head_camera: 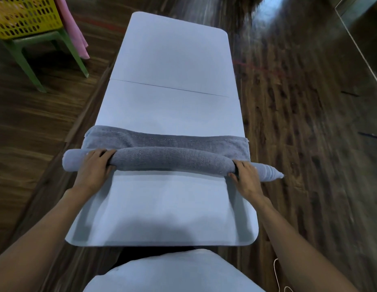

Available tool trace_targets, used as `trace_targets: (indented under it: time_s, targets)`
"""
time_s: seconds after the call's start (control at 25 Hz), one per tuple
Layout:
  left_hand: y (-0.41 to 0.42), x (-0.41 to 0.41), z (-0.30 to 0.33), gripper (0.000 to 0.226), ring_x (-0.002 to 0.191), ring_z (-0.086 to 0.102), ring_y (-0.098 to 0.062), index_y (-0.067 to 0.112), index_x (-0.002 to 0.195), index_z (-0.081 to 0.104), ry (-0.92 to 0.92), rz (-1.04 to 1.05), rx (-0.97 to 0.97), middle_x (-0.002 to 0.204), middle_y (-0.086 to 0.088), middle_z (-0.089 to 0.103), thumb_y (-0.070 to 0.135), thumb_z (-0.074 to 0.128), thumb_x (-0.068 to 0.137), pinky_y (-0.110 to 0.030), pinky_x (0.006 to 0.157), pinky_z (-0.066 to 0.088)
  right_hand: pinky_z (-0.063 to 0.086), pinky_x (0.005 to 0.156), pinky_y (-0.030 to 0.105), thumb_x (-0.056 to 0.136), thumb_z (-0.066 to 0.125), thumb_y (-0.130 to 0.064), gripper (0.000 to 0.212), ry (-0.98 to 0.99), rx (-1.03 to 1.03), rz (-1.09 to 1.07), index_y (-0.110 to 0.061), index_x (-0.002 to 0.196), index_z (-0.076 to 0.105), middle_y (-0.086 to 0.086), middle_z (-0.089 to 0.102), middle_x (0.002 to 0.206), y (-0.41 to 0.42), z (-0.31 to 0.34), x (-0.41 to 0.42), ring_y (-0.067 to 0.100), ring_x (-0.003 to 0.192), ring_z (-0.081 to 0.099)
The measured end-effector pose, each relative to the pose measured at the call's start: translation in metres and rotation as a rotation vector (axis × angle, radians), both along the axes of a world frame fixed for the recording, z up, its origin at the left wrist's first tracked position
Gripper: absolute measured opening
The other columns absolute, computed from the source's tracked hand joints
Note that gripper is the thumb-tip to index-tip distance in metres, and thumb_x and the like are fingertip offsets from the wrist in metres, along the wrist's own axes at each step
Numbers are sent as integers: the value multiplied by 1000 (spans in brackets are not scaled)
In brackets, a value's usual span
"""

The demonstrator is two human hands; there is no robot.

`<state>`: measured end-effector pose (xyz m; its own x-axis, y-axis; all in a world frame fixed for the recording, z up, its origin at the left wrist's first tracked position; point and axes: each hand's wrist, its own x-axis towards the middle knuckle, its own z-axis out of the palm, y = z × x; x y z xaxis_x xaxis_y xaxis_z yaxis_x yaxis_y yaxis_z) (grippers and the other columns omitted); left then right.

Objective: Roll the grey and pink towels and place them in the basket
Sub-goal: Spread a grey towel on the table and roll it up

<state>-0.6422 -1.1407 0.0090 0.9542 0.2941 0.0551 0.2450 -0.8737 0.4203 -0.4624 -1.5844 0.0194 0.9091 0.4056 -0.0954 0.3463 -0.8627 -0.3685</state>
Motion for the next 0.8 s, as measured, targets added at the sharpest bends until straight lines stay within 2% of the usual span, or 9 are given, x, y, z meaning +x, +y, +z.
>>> trace_targets:
  time_s: [0.08,0.16,0.24,0.32,0.36,0.44,0.56,0.68,0.8]
  targets:
    - [4,-15,-5,30,97,60,-33,16,118,61,-19,-59,-75,111,-15,65,19,60,88,-50,88,49,47,91,47,89,44,-45,45,44,52,27,-15,119,59,5,65,112,-9,0,-11,24,100,57]
    - [12,-26,-9,32,98,62,-32,17,118,63,62,-150,-121,111,-14,66,20,49,90,-48,90,49,47,88,40,91,51,-39,35,120,49,83,-17,116,60,2,66,108,-21,8,-16,20,97,58]
    - [23,-22,-4,31,105,61,-32,12,119,65,228,-248,-108,115,-13,66,10,53,90,-45,95,46,48,89,36,93,60,-25,25,275,25,150,-17,117,61,-1,65,109,-26,18,-6,19,100,60]
    - [30,-6,3,33,110,60,-31,10,120,64,280,-305,-165,118,-12,66,7,57,88,-44,99,45,48,95,36,93,62,-18,30,381,66,108,-14,123,59,-1,64,116,-21,21,11,18,108,59]
    - [31,1,8,35,109,60,-31,11,120,64,236,-283,-187,117,-12,66,3,60,86,-44,98,45,46,98,34,93,63,-17,34,362,106,33,-12,127,58,2,62,121,-17,21,17,18,111,57]
    - [26,7,15,38,100,59,-34,12,115,69,31,-147,-90,108,-13,66,-5,66,81,-43,88,47,43,100,37,94,60,-23,35,108,142,-100,-13,127,59,5,60,125,-7,15,16,22,115,54]
    - [-2,-14,16,29,98,55,-37,11,116,69,-170,-20,111,107,-15,64,5,64,88,-48,86,46,40,104,50,97,49,-40,40,-188,57,-49,-13,125,60,8,58,129,-3,4,-9,29,124,50]
    - [-13,-32,1,51,116,49,-38,6,133,53,-94,-72,163,128,-18,54,24,67,88,-54,100,42,17,117,54,92,62,-43,64,-114,-79,34,-16,146,40,6,37,153,-7,-8,-29,29,146,24]
    - [0,-15,0,72,119,47,-39,7,138,48,37,-113,119,132,-19,52,21,80,74,-54,102,41,16,117,55,92,64,-32,62,-48,-118,40,-16,146,39,6,38,152,-2,-6,-11,31,146,24]
